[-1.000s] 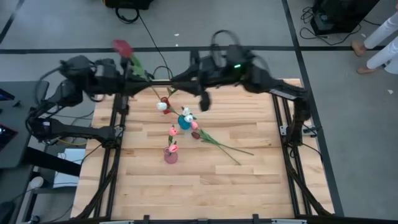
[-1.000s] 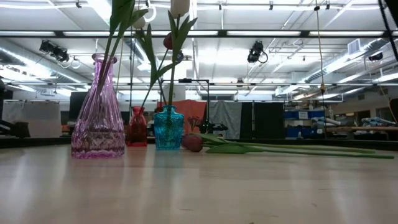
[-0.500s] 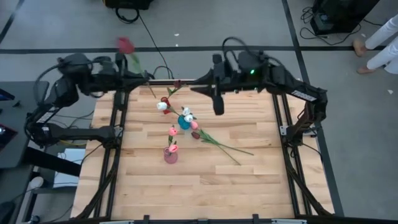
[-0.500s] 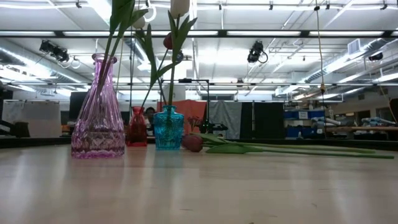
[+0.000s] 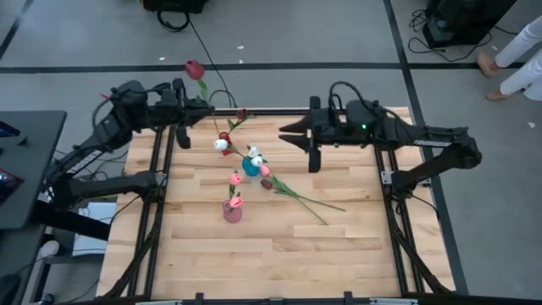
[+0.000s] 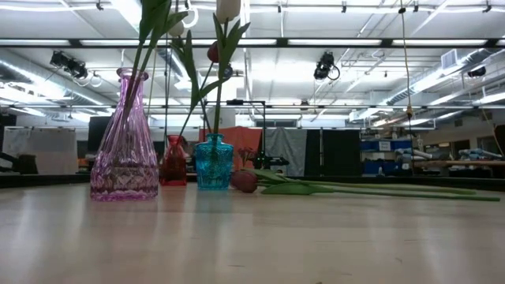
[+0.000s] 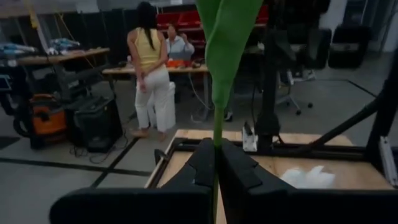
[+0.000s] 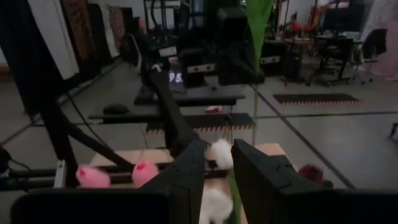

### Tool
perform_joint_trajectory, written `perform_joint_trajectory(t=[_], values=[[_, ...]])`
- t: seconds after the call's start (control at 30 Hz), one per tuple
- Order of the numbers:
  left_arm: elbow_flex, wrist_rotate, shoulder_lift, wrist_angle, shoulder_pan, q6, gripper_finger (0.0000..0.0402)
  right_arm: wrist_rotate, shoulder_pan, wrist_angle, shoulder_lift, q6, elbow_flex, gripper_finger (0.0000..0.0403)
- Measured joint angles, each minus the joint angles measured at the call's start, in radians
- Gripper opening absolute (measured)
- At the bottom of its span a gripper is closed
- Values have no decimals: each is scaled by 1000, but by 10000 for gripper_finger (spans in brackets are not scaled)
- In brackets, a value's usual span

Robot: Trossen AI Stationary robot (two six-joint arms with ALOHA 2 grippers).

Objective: Sort flowers into vase by color
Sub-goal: Put the right red flower into the red vase

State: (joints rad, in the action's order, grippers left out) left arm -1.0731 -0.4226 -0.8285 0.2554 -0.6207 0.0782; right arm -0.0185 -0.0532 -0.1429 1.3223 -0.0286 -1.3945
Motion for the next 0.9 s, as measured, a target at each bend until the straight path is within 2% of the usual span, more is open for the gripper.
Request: perform_joint_trajectory(t=[0.17, 0.33, 0.73, 0.9], values=[[170, -2, 16, -111, -30, -4, 12, 0, 16, 109, -66, -45, 200, 96], [287, -27, 49, -172, -82, -2, 12, -22, 41, 130, -119, -84, 287, 96], [565, -34, 57, -555, -181, -84, 12, -45, 100, 169, -81, -81, 303, 96], [636, -20, 54, -633, -227, -89, 12, -44, 100, 165, -67, -76, 302, 96]])
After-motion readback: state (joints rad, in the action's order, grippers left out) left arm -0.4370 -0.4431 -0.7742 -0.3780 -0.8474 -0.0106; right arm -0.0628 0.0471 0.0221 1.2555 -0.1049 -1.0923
